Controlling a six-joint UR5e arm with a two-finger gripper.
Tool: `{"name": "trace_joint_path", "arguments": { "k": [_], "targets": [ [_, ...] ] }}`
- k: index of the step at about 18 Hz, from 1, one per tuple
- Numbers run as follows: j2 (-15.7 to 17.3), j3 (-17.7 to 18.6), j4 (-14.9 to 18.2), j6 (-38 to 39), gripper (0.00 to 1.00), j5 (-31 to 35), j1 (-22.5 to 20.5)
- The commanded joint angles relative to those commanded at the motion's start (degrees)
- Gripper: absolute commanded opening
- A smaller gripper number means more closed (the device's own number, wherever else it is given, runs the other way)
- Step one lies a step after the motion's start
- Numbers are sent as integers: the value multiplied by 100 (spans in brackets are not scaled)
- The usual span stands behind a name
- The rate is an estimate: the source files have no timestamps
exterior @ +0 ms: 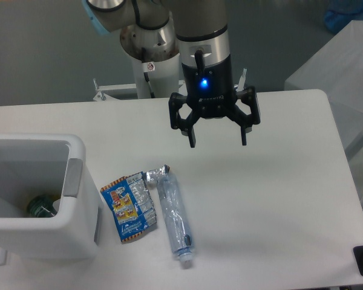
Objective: Place the trash in the trash can
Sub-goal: 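Lower the open gripper toward the clear plastic bottle's cap end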
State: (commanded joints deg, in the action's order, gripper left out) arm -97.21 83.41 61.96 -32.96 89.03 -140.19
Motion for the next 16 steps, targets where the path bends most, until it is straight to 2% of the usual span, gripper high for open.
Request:
{"name": "trace_joint_path", "arguments": {
  "k": [7, 12, 16],
  "targets": [
    [-61, 9, -9, 79, 100, 0, 9],
    [-185, 201, -88, 79, 100, -61, 26],
    [-430, 272, -500, 1025, 100, -184, 62]
  ]
}}
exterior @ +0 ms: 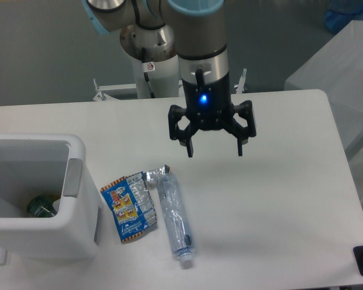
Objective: Place the trash in the trash can
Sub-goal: 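Lower the open gripper toward the clear plastic bottle's cap end, then align the gripper over the bottle and close on it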
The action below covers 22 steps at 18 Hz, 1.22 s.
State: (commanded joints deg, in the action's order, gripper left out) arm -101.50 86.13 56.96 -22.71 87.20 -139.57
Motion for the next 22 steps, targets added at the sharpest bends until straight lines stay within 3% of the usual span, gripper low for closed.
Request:
{"name": "trace_joint_path", "arguments": {
  "k": [3, 9, 15, 22],
  "targets": [
    [-369, -88, -360, 494, 100, -509, 0],
    [-1081, -448, -388, 1144, 100, -871, 0],
    [-2003, -1273, -431, 1550, 100, -836, 210],
    [-2566, -1266, -607, 1559, 100, -774, 421]
  ]
}}
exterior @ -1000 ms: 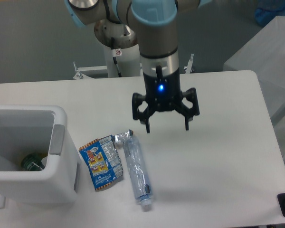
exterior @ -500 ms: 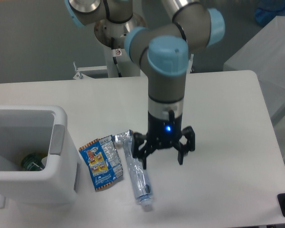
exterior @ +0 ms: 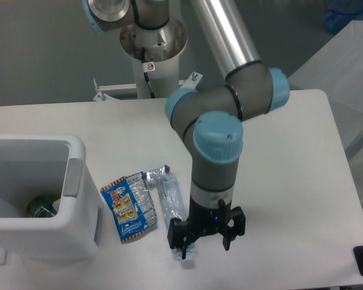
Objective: Place the trash in the trash can
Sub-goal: 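Align the gripper over the bottle and close on it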
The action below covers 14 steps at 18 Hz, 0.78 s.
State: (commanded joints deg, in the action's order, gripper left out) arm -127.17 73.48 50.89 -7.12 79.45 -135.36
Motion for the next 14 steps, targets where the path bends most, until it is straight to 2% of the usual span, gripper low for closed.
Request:
{"name": "trace_joint_path", "arguments": {
  "k": [6, 14],
  "targets": [
    [-299, 61, 18, 26, 100, 26, 36],
    [-519, 70, 0, 61, 100, 26, 36]
  ]
}}
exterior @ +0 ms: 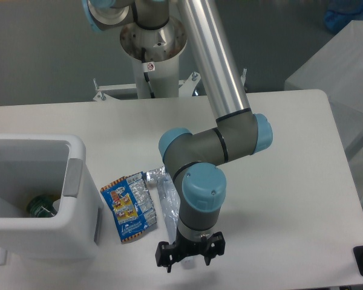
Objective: Place the trash in the trash can
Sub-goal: 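Align the gripper over the bottle and close on it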
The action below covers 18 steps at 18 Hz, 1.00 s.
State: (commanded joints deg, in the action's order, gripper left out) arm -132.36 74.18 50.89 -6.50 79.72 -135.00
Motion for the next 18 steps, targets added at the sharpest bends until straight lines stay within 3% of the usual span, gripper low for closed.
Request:
{"name": "trace_joint_path", "arguments": {
  "k": [14, 18],
  "targets": [
    [-141, 132, -35, 35, 100, 333, 18],
    [-211, 123, -70, 61, 91, 457, 97]
  ]
}}
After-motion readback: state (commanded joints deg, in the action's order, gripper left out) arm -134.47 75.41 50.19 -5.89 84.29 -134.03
